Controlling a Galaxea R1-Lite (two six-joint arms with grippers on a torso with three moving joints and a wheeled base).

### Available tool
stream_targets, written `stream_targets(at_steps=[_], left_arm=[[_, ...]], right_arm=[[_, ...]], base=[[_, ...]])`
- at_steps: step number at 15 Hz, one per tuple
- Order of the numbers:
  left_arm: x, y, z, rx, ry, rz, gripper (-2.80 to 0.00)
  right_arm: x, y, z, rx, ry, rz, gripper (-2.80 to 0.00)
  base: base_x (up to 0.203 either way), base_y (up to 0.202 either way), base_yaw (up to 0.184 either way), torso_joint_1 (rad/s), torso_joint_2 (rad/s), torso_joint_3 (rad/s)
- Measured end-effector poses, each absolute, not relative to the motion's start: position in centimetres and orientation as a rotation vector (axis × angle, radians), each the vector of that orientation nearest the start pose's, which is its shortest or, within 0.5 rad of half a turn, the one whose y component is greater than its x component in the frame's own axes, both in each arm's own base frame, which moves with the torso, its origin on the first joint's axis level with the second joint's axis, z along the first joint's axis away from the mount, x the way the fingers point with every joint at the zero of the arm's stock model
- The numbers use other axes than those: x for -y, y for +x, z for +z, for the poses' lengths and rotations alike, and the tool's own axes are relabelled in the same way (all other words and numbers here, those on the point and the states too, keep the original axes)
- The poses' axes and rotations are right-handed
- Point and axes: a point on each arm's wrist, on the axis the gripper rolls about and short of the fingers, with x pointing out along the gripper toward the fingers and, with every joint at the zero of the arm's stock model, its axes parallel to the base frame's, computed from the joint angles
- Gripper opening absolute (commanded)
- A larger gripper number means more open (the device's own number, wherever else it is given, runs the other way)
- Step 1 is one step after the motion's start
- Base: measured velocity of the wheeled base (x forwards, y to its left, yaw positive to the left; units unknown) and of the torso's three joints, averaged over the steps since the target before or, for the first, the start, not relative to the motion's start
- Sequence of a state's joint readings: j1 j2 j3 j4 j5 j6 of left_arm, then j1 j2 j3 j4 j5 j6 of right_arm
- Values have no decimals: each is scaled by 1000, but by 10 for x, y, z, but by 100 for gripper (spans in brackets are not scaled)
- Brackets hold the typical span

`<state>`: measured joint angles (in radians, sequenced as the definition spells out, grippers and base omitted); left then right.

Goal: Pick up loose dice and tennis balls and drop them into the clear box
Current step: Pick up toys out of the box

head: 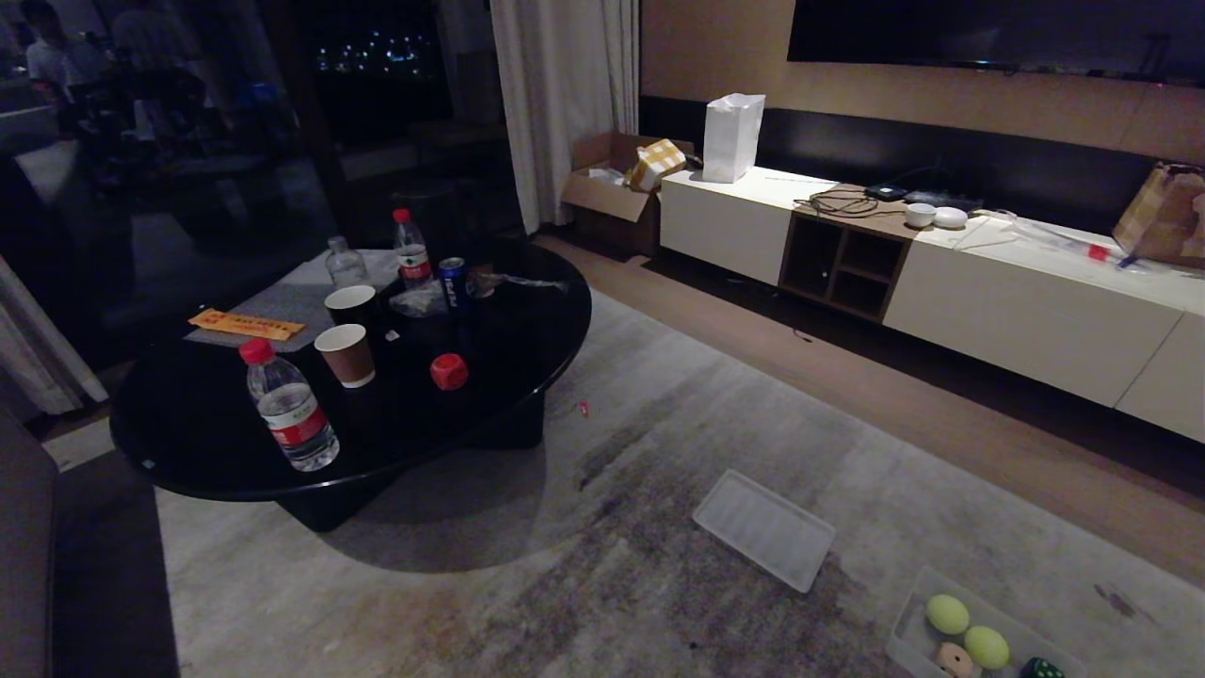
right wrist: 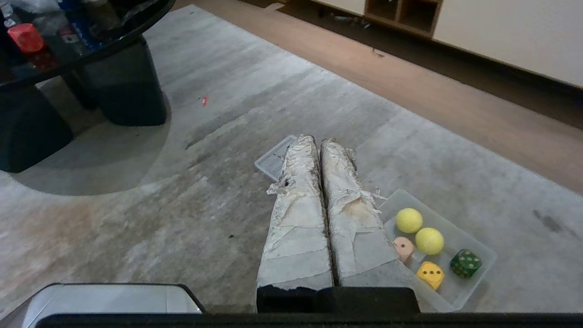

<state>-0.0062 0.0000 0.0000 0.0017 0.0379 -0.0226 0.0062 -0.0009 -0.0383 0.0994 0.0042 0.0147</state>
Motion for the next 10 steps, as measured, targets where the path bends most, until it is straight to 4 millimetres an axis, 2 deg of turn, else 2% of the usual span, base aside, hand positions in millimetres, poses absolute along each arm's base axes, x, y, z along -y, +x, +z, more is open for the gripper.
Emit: stream_targets(at_steps=[2, 10], left_arm=[[-1, -23, 75, -1, -23, 31, -280], [-1, -23, 75, -1, -23, 32, -280]], right_arm=[[0, -26, 76, -61, 15, 8, -280], [0, -26, 76, -60, 15, 9, -280]], base=[[0, 1, 40, 0, 3, 3], [0, -8, 160, 0, 4, 2]])
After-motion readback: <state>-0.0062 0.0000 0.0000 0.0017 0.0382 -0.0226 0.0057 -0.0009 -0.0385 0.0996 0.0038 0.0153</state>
